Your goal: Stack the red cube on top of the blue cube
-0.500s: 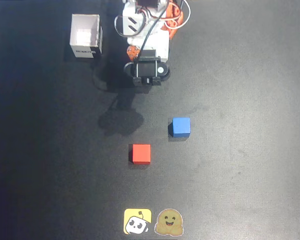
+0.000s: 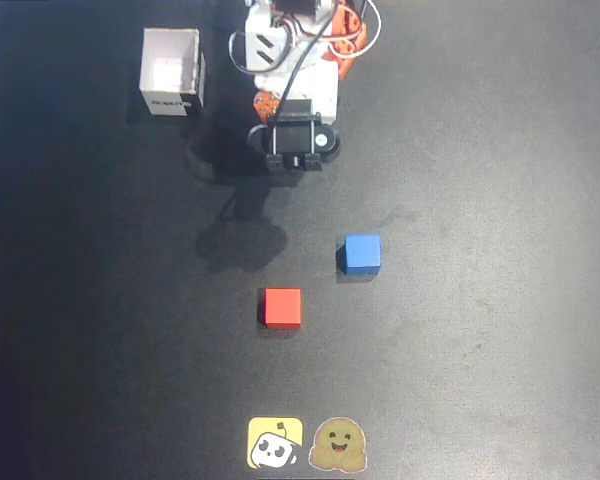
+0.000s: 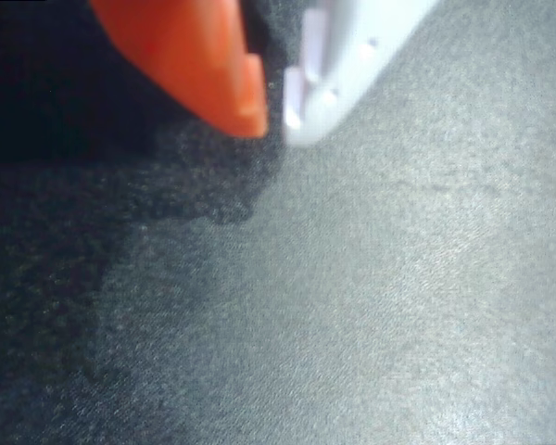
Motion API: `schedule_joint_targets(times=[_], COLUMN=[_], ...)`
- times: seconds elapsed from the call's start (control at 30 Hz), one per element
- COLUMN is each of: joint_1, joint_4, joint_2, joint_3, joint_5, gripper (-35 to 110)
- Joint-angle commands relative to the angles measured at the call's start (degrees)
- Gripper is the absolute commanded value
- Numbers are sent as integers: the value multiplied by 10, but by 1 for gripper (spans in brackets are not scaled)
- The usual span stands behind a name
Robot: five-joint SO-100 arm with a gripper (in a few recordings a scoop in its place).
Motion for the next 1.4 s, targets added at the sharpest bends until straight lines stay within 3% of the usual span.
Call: schedule_joint_targets(times=[0.0,1.1,1.37], joint_1=[3,-1,4], joint_4=[2,7,-8], joint_2=[2,0,-254], joint_3=[-3,-29,-203], joint_5=[2,-8,-14], gripper=[0,0,0])
